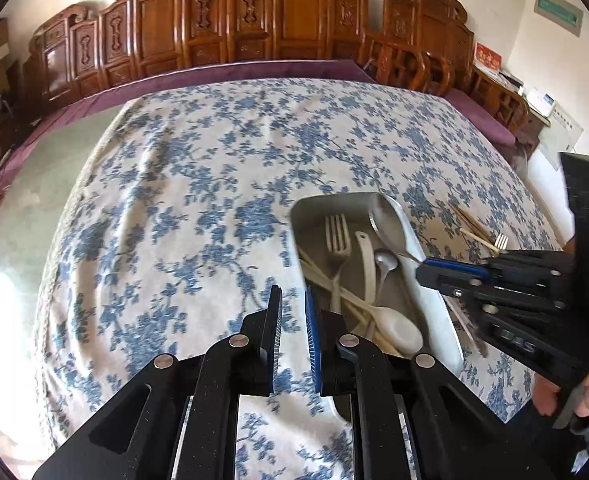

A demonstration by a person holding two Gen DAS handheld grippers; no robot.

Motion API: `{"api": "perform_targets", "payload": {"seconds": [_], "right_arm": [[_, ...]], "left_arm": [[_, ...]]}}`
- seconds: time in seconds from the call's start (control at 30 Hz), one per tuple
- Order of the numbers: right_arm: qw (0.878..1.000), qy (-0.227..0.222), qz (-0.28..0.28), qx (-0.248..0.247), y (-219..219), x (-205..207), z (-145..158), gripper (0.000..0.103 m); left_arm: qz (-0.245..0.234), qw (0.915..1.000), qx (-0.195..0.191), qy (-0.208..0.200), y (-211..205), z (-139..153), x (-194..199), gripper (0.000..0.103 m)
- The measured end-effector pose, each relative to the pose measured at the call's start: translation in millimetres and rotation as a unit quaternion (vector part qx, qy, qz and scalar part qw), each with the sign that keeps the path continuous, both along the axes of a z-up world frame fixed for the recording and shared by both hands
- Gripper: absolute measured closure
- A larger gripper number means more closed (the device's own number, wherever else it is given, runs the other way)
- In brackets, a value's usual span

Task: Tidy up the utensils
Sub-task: 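Carry the metal fork into the grey tray and open the left tool while right holds spoon, then lower the metal spoon into the grey tray and open the right tool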

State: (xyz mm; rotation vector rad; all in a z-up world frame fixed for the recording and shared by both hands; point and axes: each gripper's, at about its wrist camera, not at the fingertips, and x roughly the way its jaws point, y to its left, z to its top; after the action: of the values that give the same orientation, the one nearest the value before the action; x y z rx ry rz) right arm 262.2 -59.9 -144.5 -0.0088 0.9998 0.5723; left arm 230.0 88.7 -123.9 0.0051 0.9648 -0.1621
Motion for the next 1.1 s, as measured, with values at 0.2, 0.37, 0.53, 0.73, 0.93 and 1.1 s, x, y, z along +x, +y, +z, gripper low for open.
{"api": "perform_targets", "payload": {"seconds": [0.2, 0.37, 0.53, 0.73, 0.93, 1.1], "right_arm": [[1.000, 0.012, 0.001, -0.008, 26, 15, -11, 0.096], [0.999, 0.037, -0.010, -0.012, 33, 27, -28, 0.096], [0.998, 0.056, -0.011, -0.015, 36, 31, -41, 0.096], [0.998, 0.060, -0.004, -0.015, 36, 31, -48, 0.095], [0.999, 0.050, 0.002, 0.003, 28, 26, -39, 0.092], [0.999, 0.032, 0.012, 0.025, 13, 18, -16, 0.092]], "left_arm": [[0.011, 0.9999, -0.002, -0.004, 13, 5, -5, 0.092], [0.016, 0.9999, -0.003, -0.007, 18, 9, -9, 0.092], [0.017, 0.9998, -0.003, -0.010, 17, 13, -12, 0.092], [0.016, 0.9998, 0.001, -0.012, 12, 16, -14, 0.092], [0.018, 0.9998, 0.005, -0.011, 6, 18, -15, 0.092], [0.020, 0.9997, 0.004, -0.010, -2, 18, -15, 0.092]]}}
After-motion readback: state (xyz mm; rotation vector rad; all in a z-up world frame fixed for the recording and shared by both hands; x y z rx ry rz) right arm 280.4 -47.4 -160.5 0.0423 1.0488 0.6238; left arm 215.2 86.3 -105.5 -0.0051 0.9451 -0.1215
